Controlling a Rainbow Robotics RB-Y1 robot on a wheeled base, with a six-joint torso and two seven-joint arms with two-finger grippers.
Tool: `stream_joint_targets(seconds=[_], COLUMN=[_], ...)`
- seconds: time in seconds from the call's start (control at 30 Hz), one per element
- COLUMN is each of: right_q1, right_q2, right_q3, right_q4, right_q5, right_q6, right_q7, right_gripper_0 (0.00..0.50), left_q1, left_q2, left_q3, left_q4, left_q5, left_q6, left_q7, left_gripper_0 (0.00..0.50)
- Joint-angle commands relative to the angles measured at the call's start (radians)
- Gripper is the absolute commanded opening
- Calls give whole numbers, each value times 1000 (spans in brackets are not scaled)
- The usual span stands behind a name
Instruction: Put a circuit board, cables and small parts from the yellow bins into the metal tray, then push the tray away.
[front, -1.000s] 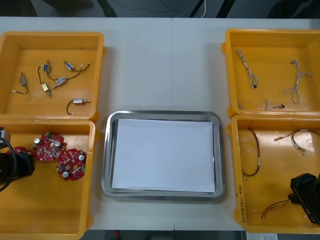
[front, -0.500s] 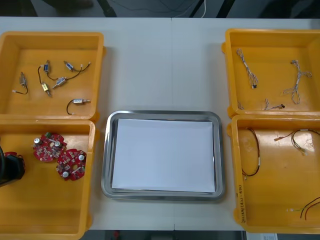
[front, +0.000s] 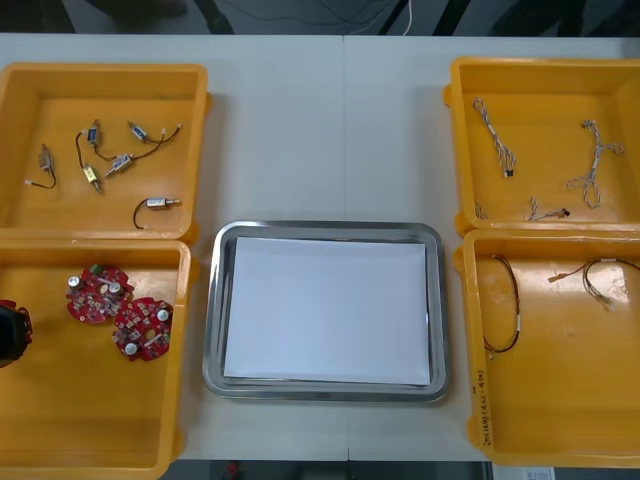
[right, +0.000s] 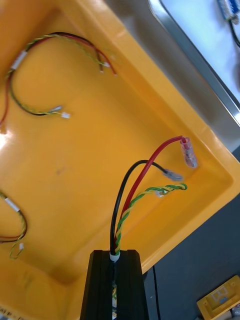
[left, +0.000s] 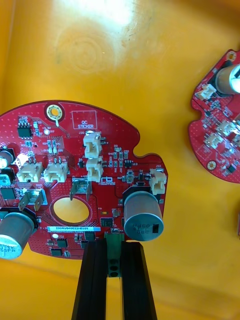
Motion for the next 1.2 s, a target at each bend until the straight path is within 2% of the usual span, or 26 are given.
stream_joint_targets(seconds=[0.03,0.27,0.53,0.8,1.0,1.2], right_q1=[-72,-156,-282,-436,-571,-672], right_q2=[-64,-90,-121,-165,-164,-162], right_q3=[-36,-28,2,133,245,332], right_q4=[-20,0,97,128,195,243], right_q5=[-64,-83,-221,-225,-239,-256], right_q6=[8,8,8,8,8,8], right_q7=[80,226,420,600,692,732], right_gripper_0=[0,0,0,0,0,0], left_q1=[-59,-125,-168,-245,-318,-409], left_q2=[75,131,218,270,285,292], left_q3=[35,38,35,15,-66,-172], left_q4=[-52,-78,-104,-157,-184,-184], left_q5=[24,75,210,310,316,316], left_q6=[62,146,163,227,227,227], left_q7=[-4,2,14,31,56,83], left_gripper_0=[0,0,0,0,0,0])
